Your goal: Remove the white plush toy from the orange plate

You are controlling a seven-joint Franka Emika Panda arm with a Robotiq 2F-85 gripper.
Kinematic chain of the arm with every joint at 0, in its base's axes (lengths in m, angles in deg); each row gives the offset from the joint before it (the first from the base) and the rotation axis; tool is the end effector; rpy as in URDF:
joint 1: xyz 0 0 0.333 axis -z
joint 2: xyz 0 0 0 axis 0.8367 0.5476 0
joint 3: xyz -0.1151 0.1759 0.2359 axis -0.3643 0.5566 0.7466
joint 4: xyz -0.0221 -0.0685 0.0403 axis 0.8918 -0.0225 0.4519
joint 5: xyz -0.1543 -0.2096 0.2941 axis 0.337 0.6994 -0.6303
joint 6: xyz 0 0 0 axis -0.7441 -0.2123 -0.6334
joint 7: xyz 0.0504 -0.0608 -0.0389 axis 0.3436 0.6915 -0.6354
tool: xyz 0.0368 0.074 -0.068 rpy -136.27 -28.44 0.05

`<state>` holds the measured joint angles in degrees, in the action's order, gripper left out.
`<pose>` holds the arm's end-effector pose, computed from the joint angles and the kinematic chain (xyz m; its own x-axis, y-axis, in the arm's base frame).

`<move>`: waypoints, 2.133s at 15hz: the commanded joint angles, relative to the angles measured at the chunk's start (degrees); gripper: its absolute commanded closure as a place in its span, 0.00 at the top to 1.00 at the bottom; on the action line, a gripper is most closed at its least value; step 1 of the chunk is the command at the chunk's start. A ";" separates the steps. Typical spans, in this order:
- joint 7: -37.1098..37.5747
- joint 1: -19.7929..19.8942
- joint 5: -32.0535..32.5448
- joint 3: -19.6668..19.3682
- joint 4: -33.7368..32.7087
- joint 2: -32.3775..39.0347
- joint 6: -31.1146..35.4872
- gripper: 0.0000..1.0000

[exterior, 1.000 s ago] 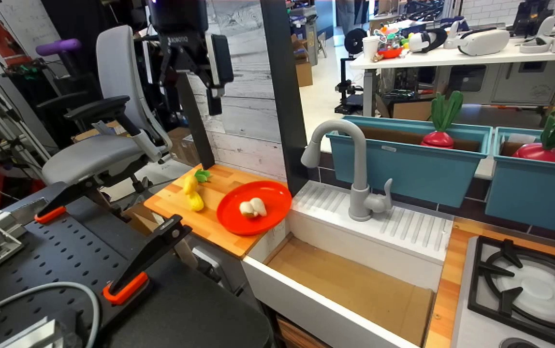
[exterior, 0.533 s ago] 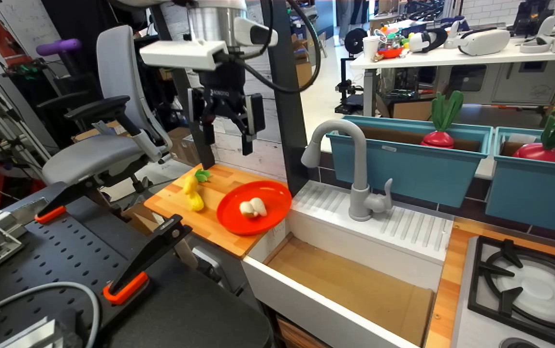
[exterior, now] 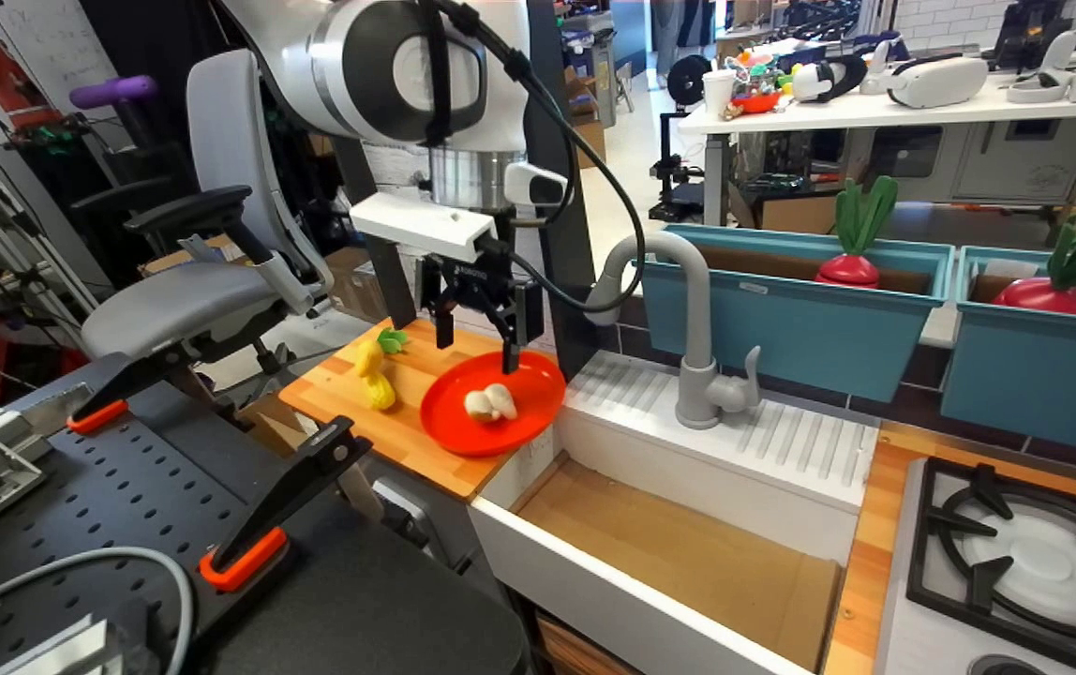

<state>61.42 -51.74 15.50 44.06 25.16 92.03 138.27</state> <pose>0.5965 -0.0389 0.0377 0.9663 0.0865 -0.2424 0.0651 -0.9933 -0.0953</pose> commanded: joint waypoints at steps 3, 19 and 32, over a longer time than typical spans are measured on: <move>2.39 -1.38 1.68 -0.18 -8.10 7.91 -3.42 1.00; 3.63 -1.55 1.55 -0.12 -12.38 11.42 -4.43 0.00; 3.99 -0.71 0.49 0.52 -10.27 9.00 -1.95 0.78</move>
<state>64.61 -52.54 15.73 43.95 18.61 101.19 137.84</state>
